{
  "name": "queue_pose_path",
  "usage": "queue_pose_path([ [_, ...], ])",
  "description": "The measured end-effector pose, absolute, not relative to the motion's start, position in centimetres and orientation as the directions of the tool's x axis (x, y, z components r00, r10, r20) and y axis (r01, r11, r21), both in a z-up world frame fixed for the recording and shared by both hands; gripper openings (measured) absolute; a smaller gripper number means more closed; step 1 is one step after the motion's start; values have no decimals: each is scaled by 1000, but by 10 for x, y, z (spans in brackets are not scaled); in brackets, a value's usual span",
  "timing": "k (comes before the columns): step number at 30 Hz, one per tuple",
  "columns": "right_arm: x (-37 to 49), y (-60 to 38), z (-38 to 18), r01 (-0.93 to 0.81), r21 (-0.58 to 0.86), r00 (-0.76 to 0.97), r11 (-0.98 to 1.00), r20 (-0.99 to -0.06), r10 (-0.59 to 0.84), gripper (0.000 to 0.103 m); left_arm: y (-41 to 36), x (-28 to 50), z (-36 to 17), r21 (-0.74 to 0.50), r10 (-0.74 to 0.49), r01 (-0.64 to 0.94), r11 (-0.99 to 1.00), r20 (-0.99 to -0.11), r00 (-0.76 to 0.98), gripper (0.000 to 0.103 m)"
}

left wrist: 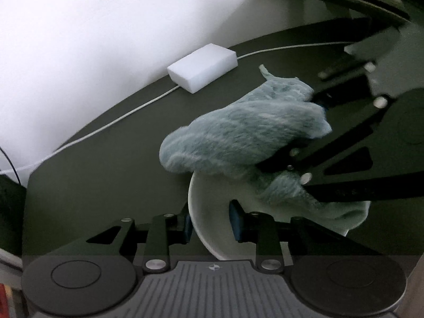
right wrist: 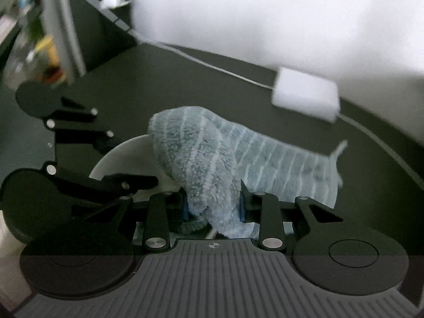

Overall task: Clean bowl
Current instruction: 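Rub the towel along the bowl's inner wall with the right gripper, then wipe the bowl interior again with the towel in the right gripper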

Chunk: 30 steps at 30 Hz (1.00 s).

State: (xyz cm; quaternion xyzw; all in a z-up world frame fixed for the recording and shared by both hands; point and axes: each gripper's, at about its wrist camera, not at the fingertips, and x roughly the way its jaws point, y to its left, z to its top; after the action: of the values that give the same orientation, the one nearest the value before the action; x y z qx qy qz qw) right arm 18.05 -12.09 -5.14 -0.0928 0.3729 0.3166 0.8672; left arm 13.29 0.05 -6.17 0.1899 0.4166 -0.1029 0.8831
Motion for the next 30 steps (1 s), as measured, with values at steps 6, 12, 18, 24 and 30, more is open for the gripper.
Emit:
queue_pose_path([
  [6,141,-158,-56,-442,304,567,844,-635,526,35,-2,133,-62,234,-35,337,912,-774,633,29],
  [12,142,-160,-49,-430,285,608,857,-610,508,35,-4,131,-62,229,-35,329,916,-771,635,29],
  [18,151,-160,-46,-455,274,607,847,-602,520,35,-5,129,-63,230,-20,298,926,-759,650,29],
  [24,149,-166,-60,-448,349,588,823,-579,565,35,-7,126,-64,242,-3,278,930,-749,663,29],
  [30,155,-169,-64,-474,368,564,800,-570,597,37,-9,126,-63,255,14,270,928,-750,661,29],
])
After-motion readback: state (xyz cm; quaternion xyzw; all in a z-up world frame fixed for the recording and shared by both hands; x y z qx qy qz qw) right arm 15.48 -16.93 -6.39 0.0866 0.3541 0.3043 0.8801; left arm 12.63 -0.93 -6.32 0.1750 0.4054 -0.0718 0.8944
